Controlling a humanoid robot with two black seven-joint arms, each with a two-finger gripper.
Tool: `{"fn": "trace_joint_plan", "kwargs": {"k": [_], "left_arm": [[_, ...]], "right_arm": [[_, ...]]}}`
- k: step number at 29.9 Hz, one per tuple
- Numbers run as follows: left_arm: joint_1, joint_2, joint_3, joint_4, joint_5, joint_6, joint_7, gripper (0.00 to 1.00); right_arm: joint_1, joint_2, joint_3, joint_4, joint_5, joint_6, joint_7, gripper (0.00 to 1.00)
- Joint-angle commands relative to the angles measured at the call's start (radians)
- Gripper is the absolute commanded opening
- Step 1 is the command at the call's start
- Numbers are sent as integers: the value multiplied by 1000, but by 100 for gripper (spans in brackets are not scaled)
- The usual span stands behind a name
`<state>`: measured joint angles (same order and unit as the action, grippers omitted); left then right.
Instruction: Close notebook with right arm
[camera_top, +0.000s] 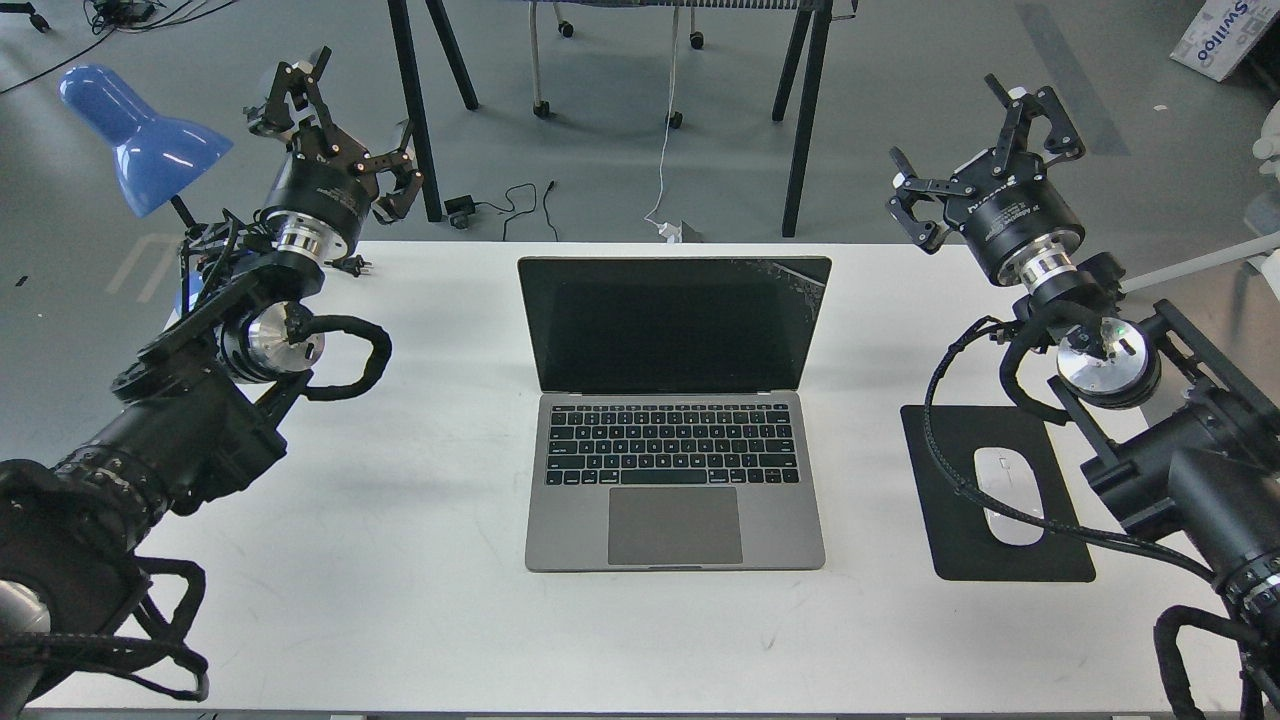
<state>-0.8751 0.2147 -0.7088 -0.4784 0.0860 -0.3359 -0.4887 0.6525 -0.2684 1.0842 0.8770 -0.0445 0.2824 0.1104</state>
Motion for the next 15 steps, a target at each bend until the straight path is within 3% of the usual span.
{"fn": "trace_joint_plan", "kwargs": {"k": [1, 5, 10, 15], "left_arm": [[-1, 0, 0, 0, 0, 4, 0, 100], [-1, -2, -1, -2, 0, 52, 0, 100], [-1, -2, -1, -2, 0, 49, 0, 100], [-1, -2, -1, -2, 0, 49, 0, 100]], "right_arm": [[1, 0, 0, 0, 0, 0, 0, 100], [4, 2, -1, 2, 0, 0, -1, 100], [56, 2, -6, -16, -12, -20, -2, 100], [192, 46, -113, -153, -43, -31, -2, 100]]}}
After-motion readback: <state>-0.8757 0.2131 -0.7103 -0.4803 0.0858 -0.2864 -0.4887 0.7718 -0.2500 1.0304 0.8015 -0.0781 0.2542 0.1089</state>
